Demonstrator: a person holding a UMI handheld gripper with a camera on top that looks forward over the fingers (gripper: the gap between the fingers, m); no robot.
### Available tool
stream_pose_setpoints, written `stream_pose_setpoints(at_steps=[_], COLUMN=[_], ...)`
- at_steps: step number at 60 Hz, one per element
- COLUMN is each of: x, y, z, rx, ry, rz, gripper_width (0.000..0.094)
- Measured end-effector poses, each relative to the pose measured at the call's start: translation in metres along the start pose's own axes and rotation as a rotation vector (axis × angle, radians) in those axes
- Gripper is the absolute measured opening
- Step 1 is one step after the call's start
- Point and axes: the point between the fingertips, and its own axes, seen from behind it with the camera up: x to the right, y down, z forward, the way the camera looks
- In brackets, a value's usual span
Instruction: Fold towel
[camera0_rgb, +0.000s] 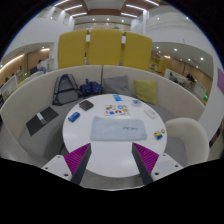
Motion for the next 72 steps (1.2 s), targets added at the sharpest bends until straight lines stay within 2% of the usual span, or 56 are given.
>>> stream_pose_setpoints(at_steps=[16, 43, 49, 50, 51, 53, 58, 63, 68, 72], x=[-0.091, -0.119, -0.118, -0.119, -0.118, -0.123, -0.107, -0.112, -0.146, -0.17], y=[-0.013, 0.009, 0.015, 0.019, 0.024, 0.016, 0.018, 0.023, 0.028, 0.015], z=[0.09, 0.332, 0.372, 0.377, 0.381, 0.387, 0.391, 0.383, 0.36, 0.336], rx=[0.022, -0.013, -0.022, -0.032, -0.05, -0.011, -0.031, -0.088, -0.168, -0.174], ry=[-0.059, -0.002, 0.006, 0.003, 0.002, -0.018, 0.07, 0.074, -0.028, -0.089], rz=[-0.034, -0.048, -0.071, -0.079, -0.089, -0.076, -0.087, -0.094, 0.012, 0.043], gripper_width=[0.087, 0.0847, 0.075, 0.0709, 0.0626, 0.0459, 0.0044, 0.0023, 0.0021, 0.0021])
